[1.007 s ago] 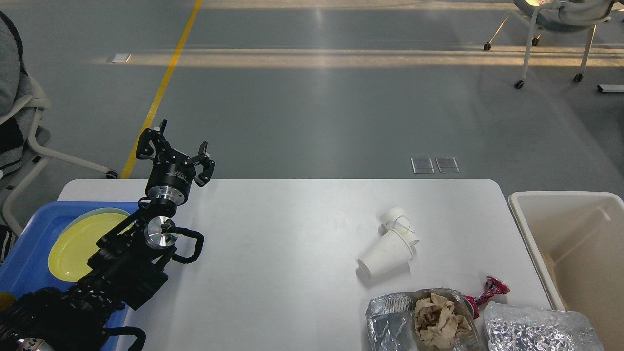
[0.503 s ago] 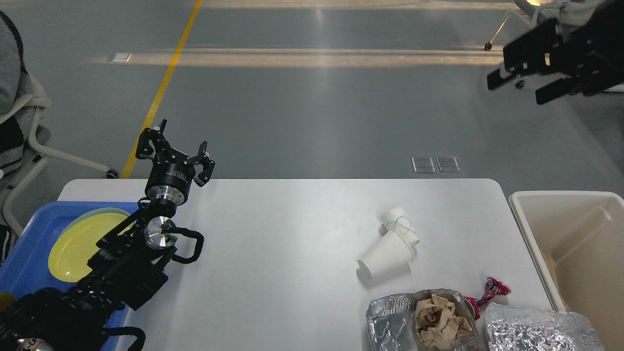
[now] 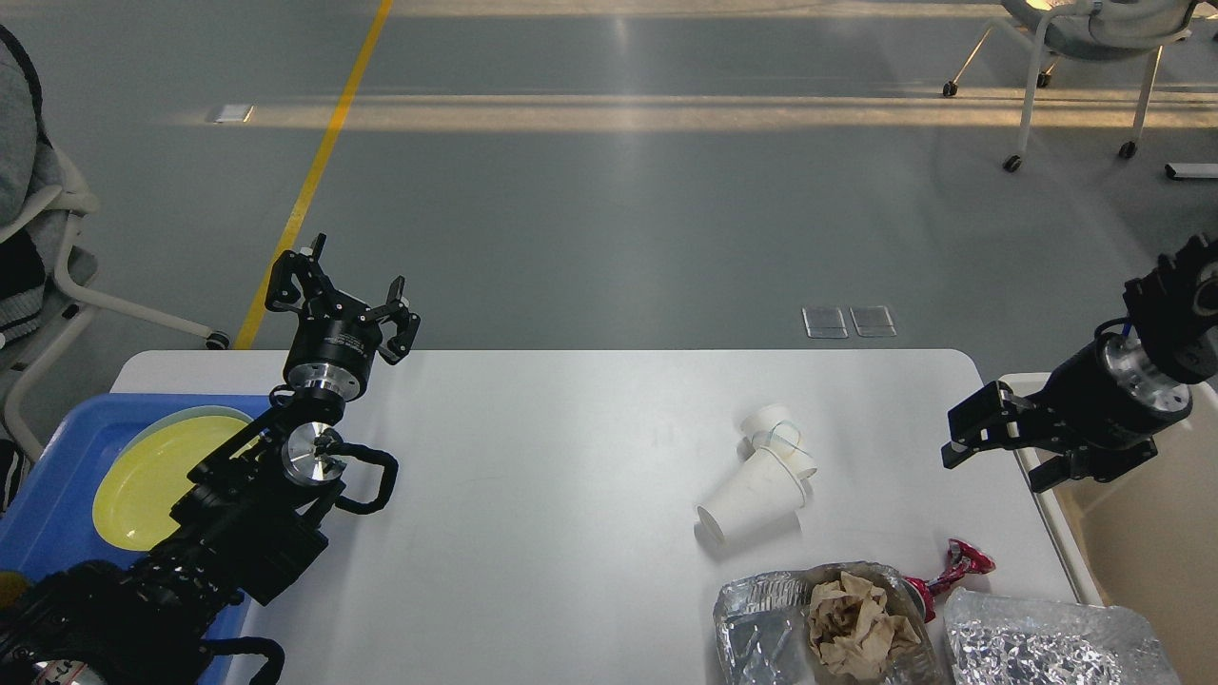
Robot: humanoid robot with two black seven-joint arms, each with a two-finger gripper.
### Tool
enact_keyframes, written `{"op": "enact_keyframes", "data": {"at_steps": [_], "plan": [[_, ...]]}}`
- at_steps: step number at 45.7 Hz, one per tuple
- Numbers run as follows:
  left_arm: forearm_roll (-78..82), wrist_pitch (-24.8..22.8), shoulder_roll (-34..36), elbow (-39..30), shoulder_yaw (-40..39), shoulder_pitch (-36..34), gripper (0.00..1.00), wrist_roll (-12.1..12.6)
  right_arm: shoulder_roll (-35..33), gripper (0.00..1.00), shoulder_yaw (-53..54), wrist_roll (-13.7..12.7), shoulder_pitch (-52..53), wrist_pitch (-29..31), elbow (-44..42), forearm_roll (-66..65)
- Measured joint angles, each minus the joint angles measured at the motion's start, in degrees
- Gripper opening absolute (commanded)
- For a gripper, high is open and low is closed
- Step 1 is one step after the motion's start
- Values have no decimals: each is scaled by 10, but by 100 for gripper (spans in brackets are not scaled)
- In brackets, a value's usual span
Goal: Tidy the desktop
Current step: 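Lower the right gripper to the red wrapper by the foil and grasp it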
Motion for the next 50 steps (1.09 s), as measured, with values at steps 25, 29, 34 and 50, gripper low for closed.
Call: {"op": "enact_keyframes", "data": {"at_steps": [25, 29, 34, 50], "plan": [[0, 0, 0, 0, 0, 0, 100, 0, 83, 100, 6, 1, -197, -136, -130, 75], [0, 0, 0, 0, 0, 0, 100, 0, 97, 100, 6, 1, -215, -137, -145, 88], [0, 0, 0, 0, 0, 0, 100, 0, 113, 100, 6, 1, -238, -138, -166, 102], [0, 0, 0, 0, 0, 0, 100, 0, 151, 100, 6, 0, -302, -173, -226, 113]]}}
